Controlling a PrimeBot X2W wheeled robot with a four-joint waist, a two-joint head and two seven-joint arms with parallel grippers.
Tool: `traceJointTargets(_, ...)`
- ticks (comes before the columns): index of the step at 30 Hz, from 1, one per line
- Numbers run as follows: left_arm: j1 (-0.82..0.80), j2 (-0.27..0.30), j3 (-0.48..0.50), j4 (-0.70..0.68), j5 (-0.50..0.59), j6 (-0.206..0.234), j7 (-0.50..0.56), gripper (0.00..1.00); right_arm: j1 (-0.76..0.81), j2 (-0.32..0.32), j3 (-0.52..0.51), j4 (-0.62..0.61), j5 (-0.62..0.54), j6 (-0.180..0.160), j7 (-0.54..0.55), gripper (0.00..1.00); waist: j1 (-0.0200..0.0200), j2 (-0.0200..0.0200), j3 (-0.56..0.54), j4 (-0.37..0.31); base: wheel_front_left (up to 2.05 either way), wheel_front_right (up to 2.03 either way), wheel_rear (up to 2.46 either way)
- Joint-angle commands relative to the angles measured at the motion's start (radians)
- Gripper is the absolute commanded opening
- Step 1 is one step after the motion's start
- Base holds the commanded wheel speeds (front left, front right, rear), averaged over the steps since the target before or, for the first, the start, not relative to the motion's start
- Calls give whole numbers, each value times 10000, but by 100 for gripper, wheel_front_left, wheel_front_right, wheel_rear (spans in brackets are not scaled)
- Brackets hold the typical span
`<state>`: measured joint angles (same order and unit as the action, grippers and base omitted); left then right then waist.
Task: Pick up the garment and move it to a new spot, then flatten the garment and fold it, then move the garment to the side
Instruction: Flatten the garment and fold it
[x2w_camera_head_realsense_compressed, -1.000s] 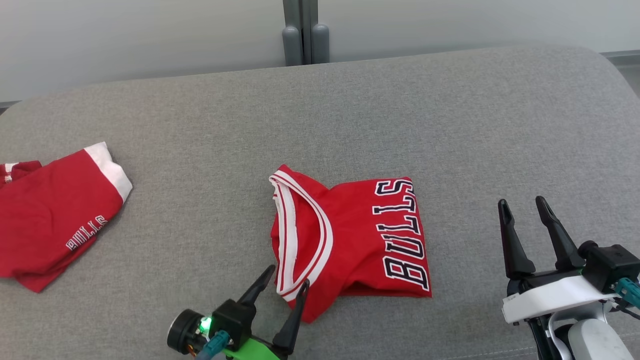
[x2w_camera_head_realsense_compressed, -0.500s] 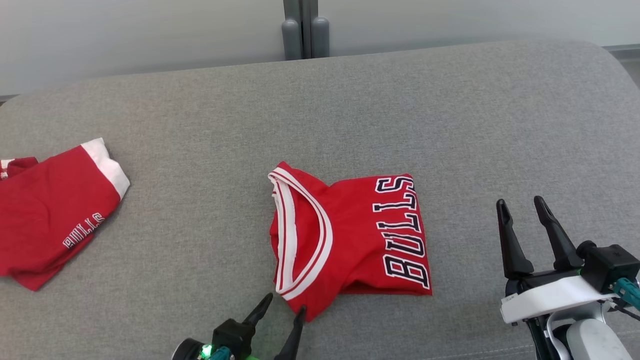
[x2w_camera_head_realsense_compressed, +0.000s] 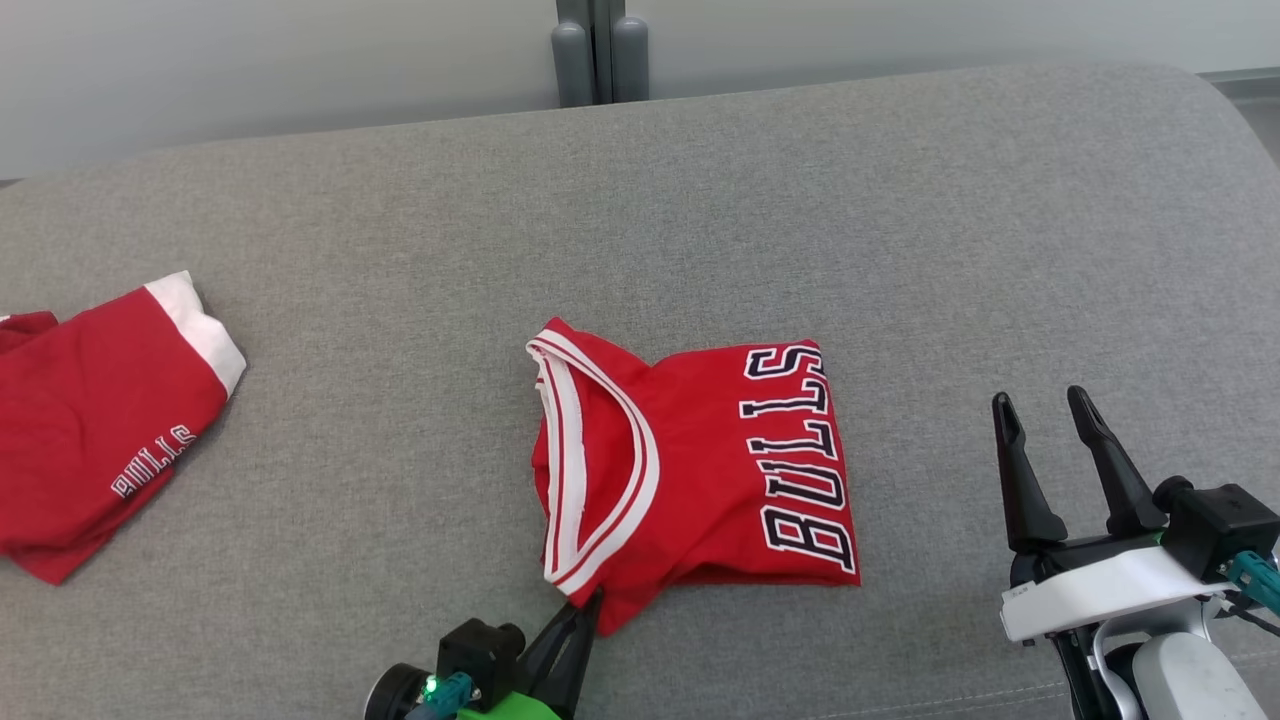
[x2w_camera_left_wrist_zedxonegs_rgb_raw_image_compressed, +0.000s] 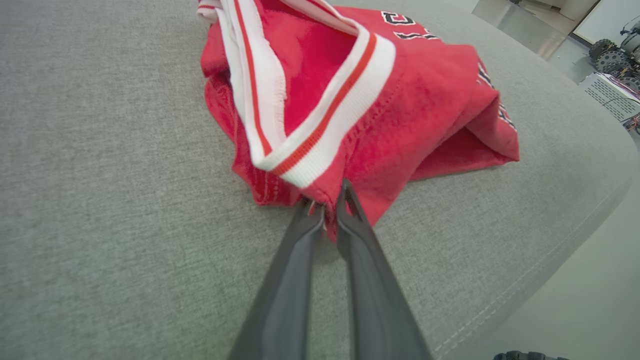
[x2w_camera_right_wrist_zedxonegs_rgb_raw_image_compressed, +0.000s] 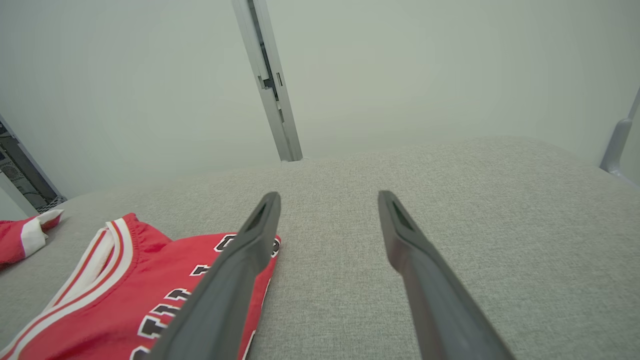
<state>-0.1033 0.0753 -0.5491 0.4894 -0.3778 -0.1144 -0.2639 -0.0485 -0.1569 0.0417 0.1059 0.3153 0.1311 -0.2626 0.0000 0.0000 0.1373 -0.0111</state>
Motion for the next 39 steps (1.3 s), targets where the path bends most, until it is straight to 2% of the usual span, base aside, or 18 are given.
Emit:
traceJointTargets(1, -110, 4, 102, -44, -37, -39, -3, 0, -68, -12, -14, 2, 60, -8, -28, 100, 0, 0, -26, 14, 0, 0, 0)
traceJointTargets(10, 194, 349, 565, -717, 190, -51, -3, 0, 132, 51, -136, 87, 72, -8, -28, 100, 0, 0, -165, 162, 0, 0, 0)
traceJointTargets(14, 323, 453, 693, -844, 92, 85, -3, 0, 122, 39, -97, 142, 84, -8, -28, 100, 0, 0, -169, 171, 0, 0, 0)
traceJointTargets(20, 564, 328, 533, -582, -151, 35, 13, 0, 124, -11, -90, 223, 122, -8, -29, 100, 0, 0, -189, 126, 0, 0, 0)
traceJointTargets(22, 578, 225, 382, -469, -193, 11, 8, 42, 149, -23, -110, 247, 118, -8, -29, 100, 0, 0, -228, 131, 0, 0, 0)
traceJointTargets(23, 573, 206, 333, -435, -190, 14, 7, 82, 155, -28, -117, 261, 103, -8, -29, 100, 0, 0, -250, 134, 0, 0, 0)
traceJointTargets(24, 540, 188, 335, -443, -182, 30, 1, 100, 149, -44, -131, 281, 100, -8, -29, 100, 0, 0, -281, 142, 0, 0, 0)
traceJointTargets(31, 664, 161, 1104, -1362, 50, 325, -10, 100, 206, -22, -193, 280, 14, -8, -27, 100, 0, 0, -579, 232, 0, 0, 0)
traceJointTargets(39, 1032, 182, 2663, -2759, 544, 601, -11, 100, 284, 27, -205, 102, -130, -8, -29, 100, 0, 0, -926, 291, 0, 0, 0)
